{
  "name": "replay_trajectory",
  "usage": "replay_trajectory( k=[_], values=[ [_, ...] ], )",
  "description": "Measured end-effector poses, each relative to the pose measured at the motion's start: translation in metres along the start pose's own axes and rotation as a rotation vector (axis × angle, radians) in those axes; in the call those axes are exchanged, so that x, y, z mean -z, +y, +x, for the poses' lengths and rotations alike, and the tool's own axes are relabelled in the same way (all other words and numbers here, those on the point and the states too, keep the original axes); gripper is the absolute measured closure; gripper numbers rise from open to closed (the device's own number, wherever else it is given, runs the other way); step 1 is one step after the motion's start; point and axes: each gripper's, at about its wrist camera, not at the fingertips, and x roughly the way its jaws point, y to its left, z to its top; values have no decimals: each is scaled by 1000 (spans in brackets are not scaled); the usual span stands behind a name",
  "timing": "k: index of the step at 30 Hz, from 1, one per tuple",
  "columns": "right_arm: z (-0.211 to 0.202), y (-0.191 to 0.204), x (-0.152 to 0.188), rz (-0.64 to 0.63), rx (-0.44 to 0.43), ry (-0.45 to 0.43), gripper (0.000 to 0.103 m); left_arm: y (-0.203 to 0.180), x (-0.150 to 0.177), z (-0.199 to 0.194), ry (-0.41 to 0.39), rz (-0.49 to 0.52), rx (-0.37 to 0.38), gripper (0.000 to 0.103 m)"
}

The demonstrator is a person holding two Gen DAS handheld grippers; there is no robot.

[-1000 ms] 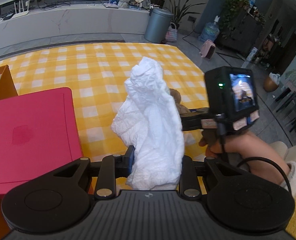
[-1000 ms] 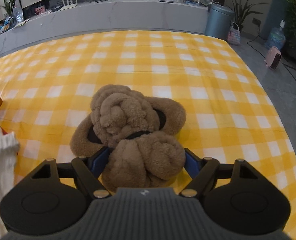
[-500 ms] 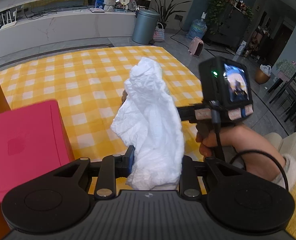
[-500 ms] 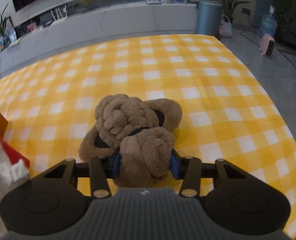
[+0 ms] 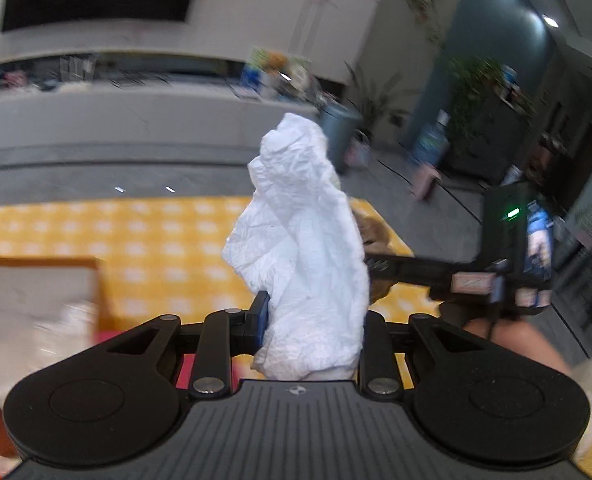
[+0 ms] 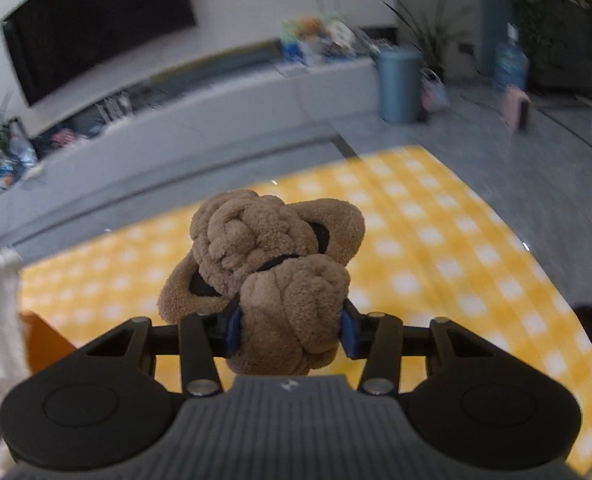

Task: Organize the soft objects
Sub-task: 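Carry the brown yarn into the box and open the right gripper while the left carries tissues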

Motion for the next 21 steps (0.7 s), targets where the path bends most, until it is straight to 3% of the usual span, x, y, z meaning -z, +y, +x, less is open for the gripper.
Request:
replay_trajectory(
  k=[4, 8, 14, 19, 21],
  values=[
    [-23, 66, -23, -55, -106, -67, 56, 35, -7, -36, -59, 8, -92, 74],
    [-42, 130, -23, -96, -248, -77, 56, 69, -5, -77, -113, -65, -176, 74],
    [-48, 203, 5, -111, -495, 54, 56, 128, 10, -115, -220, -231, -318, 74],
    [-40, 253, 31, -235, -508, 98, 56, 179, 35, -118, -216, -328, -461, 74],
    [-27, 275, 43, -322, -483, 128, 56, 198, 46, -120, -221, -382, -467, 74]
  ],
)
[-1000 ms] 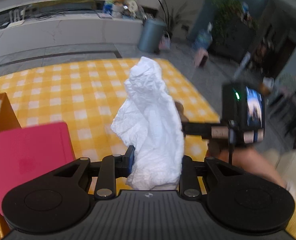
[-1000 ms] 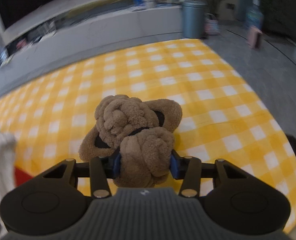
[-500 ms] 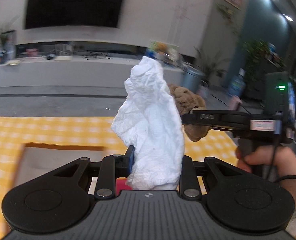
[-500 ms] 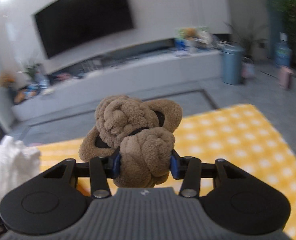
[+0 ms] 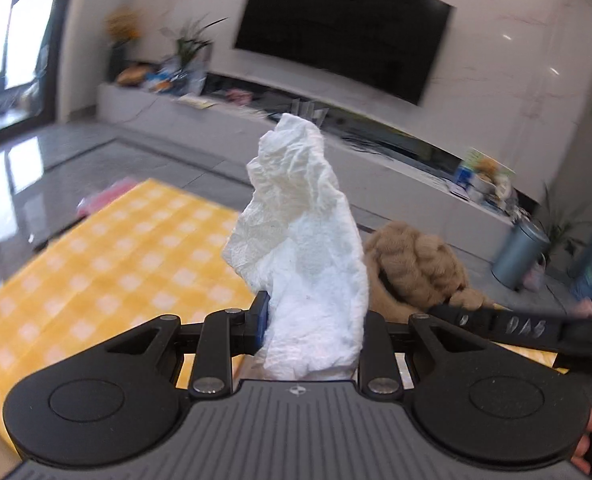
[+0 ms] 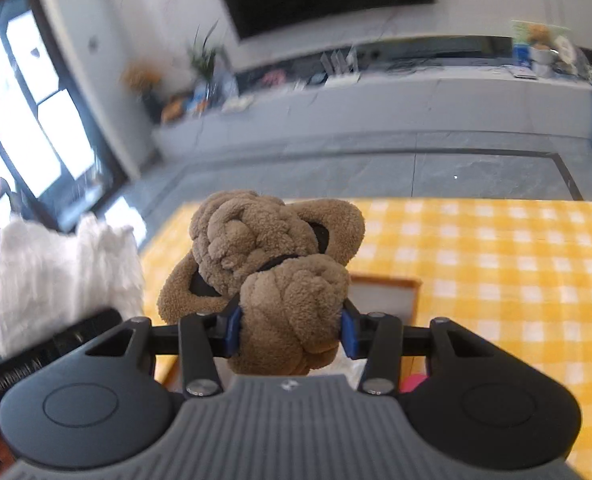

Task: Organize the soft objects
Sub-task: 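Carry the brown yarn into the box and open the right gripper while the left carries tissues, then lower the crumpled tissues into the box and open the left gripper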

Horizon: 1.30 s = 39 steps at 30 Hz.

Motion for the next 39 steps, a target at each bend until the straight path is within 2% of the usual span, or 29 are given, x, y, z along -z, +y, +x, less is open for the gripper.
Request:
replay_trajectory(
  k=[3, 8, 13, 20, 25, 27, 30, 31, 32, 35, 39],
  values=[
    [43, 20, 8, -132, 60, 98, 56, 20, 10, 9, 43, -55, 52, 74],
    [109, 30, 21, -225, 114, 240, 56, 36, 21, 23, 99, -45, 26, 74],
    [157, 32, 32, -285, 152, 341, 57, 49, 26, 22, 133, -96, 83, 74],
    [184, 35, 46, -328, 224, 372, 57, 48, 31, 20, 152, -85, 102, 74],
    [195, 46, 58, -442, 292, 414, 55, 39, 28, 11, 136, -67, 125, 74],
    [196, 49, 58, -471, 300, 396, 47, 37, 28, 6, 131, -53, 128, 74],
    [178, 46, 55, -453, 250, 341, 37, 33, 25, -5, 114, -23, 118, 74],
    [169, 45, 54, -453, 227, 318, 32, 32, 24, -9, 108, -13, 126, 73],
    [159, 45, 53, -462, 219, 291, 19, 33, 22, -13, 101, -11, 139, 73],
    [122, 44, 46, -495, 210, 183, 14, 34, 20, -23, 96, -2, 151, 73],
    [72, 31, 29, -434, 173, 88, 10, 22, 27, -32, 116, 81, 187, 73]
  ],
)
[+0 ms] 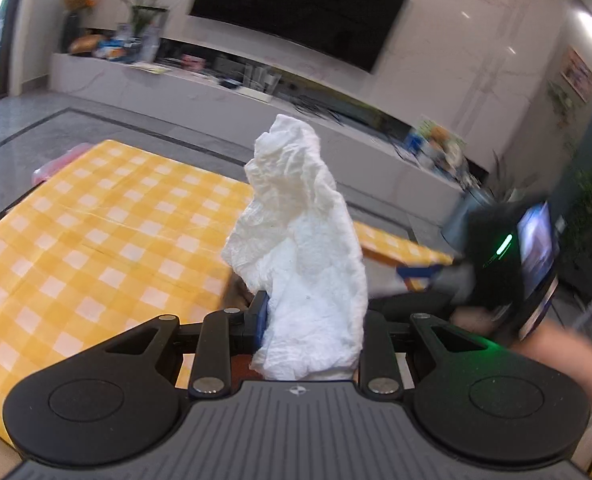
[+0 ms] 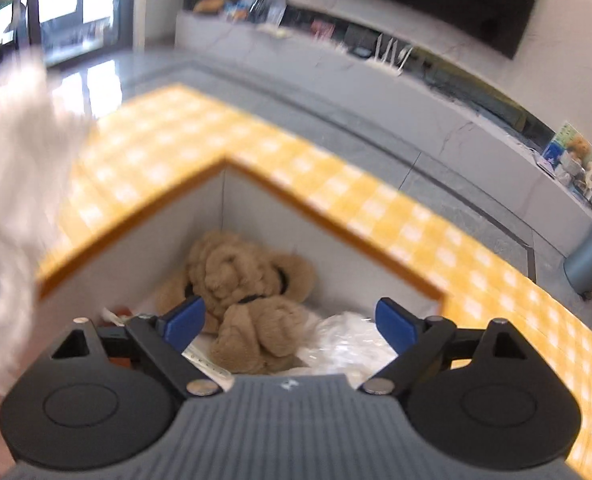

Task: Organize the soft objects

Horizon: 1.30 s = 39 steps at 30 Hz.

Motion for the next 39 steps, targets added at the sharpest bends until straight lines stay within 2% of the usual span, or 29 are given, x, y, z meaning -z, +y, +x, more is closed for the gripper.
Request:
replay_trajectory(
  k=[2, 7, 11, 13, 15, 16, 19, 23, 29, 32, 34, 37, 39],
  values=[
    [-18, -11, 1, 5, -9, -29, 9, -10, 9, 4, 23, 47, -1, 73],
    [-50, -18, 15, 3, 13, -59, 9, -37, 36, 24, 76, 193, -116, 71],
    [-63, -20, 30, -2, 6, -79, 9, -43, 48, 38, 85, 219, -164, 53],
    [-64, -21, 36, -23, 6, -60, 9, -45, 50, 41, 86, 223, -193, 50],
    [-65, -23, 40, -22, 8, -47, 9, -46, 50, 42, 82, 223, -214, 34],
    [-64, -25, 42, -14, 9, -45, 9, -47, 49, 40, 70, 222, -220, 23],
    [-68, -33, 46, 30, 4, -55, 9, -50, 47, 29, -6, 218, -235, 14],
    [-91, -48, 55, 83, -3, -96, 9, -65, 40, 19, -51, 264, -252, 13],
    [-144, -82, 84, 206, 101, -168, 6, -110, 36, -8, -217, 297, -224, 9],
    [-167, -91, 108, 258, 152, -194, 5, -135, 38, -22, -304, 298, -177, 8],
    [-179, -92, 126, 274, 192, -206, 5, -153, 42, -28, -334, 291, -158, 7],
    [-189, -91, 150, 289, 211, -229, 5, -177, 56, -32, -377, 267, -221, 7],
    [-194, -95, 164, 327, 186, -243, 5, -187, 68, -32, -416, 282, -228, 7]
  ],
)
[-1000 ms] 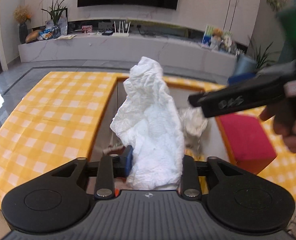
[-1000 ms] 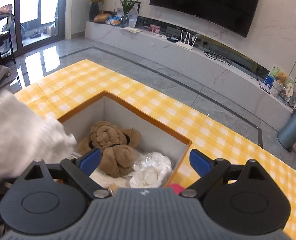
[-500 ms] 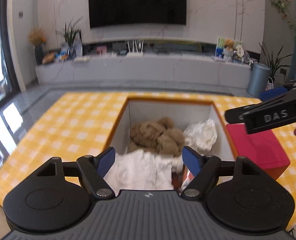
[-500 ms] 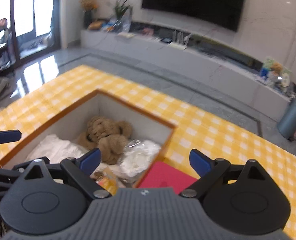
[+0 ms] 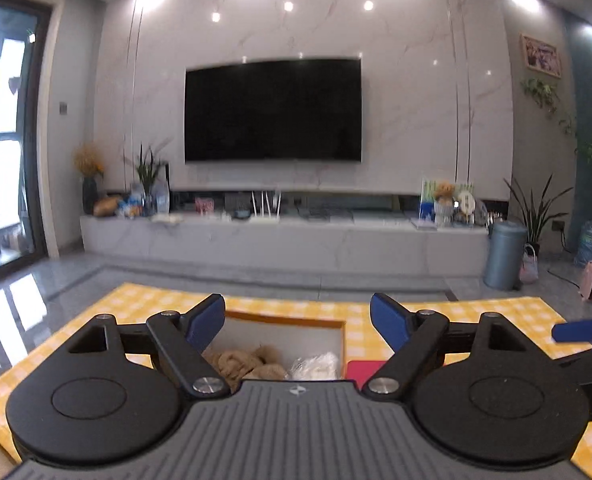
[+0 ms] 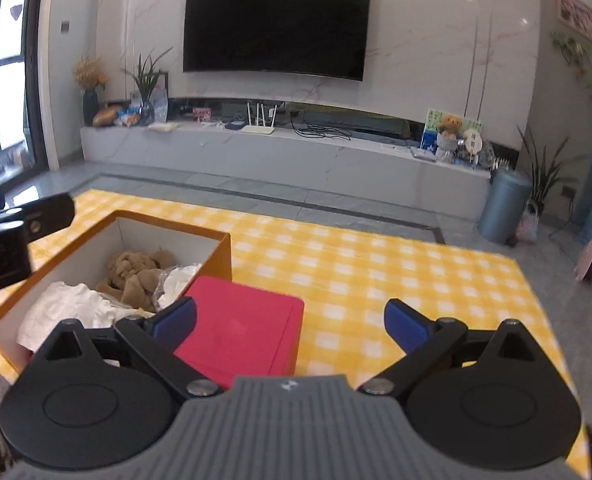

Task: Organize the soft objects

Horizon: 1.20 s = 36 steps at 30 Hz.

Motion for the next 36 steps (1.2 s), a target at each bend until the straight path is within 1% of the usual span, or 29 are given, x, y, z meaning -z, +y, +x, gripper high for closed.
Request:
replay_trajectory(
  k=[2, 4, 7, 11, 13, 16, 20, 25, 29, 36],
  values=[
    [-4, -10, 8, 54, -24, -6, 5, -8, 10, -1, 11, 12, 17, 7],
    [-5, -16, 18, 76, -26, -12, 5, -14, 20, 0, 31, 18, 37, 6],
    [-1, -18, 29, 30, 16, -6, 5, -16, 31, 4, 81, -4, 60, 6],
    [3, -22, 38, 15, 10, -19, 5, -17, 42, 4, 103, -28, 68, 6],
    [7, -23, 44, 9, 13, -24, 5, -17, 45, 6, 113, -13, 72, 6],
    [12, -24, 51, 10, 22, -27, 5, -20, 51, 7, 119, 9, 56, 6],
    [18, -22, 54, 22, 34, -48, 5, -18, 53, 11, 154, -24, 68, 6],
    [23, -21, 57, 45, 34, -47, 5, -18, 55, 12, 157, -14, 54, 6],
    [27, -19, 58, 39, 48, -35, 5, -26, 56, 11, 144, 9, 16, 6],
    [30, -22, 60, 43, 52, -22, 5, -28, 56, 11, 135, 23, 11, 6]
  ],
)
